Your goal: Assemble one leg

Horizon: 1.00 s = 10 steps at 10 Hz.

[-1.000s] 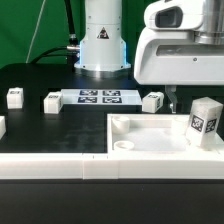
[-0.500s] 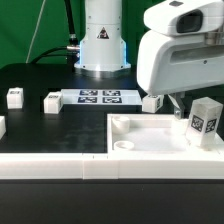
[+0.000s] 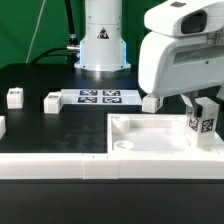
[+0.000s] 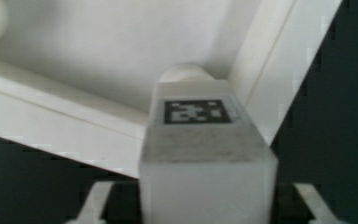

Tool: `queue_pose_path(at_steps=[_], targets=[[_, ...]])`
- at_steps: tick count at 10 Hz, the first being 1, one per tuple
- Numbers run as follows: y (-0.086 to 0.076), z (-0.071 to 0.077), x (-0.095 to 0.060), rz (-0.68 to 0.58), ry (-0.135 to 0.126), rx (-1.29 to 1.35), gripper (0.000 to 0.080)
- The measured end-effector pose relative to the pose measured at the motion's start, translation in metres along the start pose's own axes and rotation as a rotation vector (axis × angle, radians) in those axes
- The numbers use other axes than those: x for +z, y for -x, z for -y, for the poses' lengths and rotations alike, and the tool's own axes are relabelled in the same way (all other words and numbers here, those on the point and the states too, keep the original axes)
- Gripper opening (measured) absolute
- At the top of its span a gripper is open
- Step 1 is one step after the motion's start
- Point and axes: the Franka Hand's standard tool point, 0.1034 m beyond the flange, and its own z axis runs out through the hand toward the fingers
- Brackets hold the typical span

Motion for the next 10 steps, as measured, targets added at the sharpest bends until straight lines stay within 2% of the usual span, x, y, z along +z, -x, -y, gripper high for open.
queue_pose_path(at_steps=[2,5,10], targets=[[-0.0001,-0.0009,0.0001,-0.002,0.001,0.041,0.0291],[0.0004,-0.0027,0.0006,-0.002,-0.003,0.419,0.0291],[0.0024,-0.0076,0.0012,0.000,0.005,0.976,0.0291]])
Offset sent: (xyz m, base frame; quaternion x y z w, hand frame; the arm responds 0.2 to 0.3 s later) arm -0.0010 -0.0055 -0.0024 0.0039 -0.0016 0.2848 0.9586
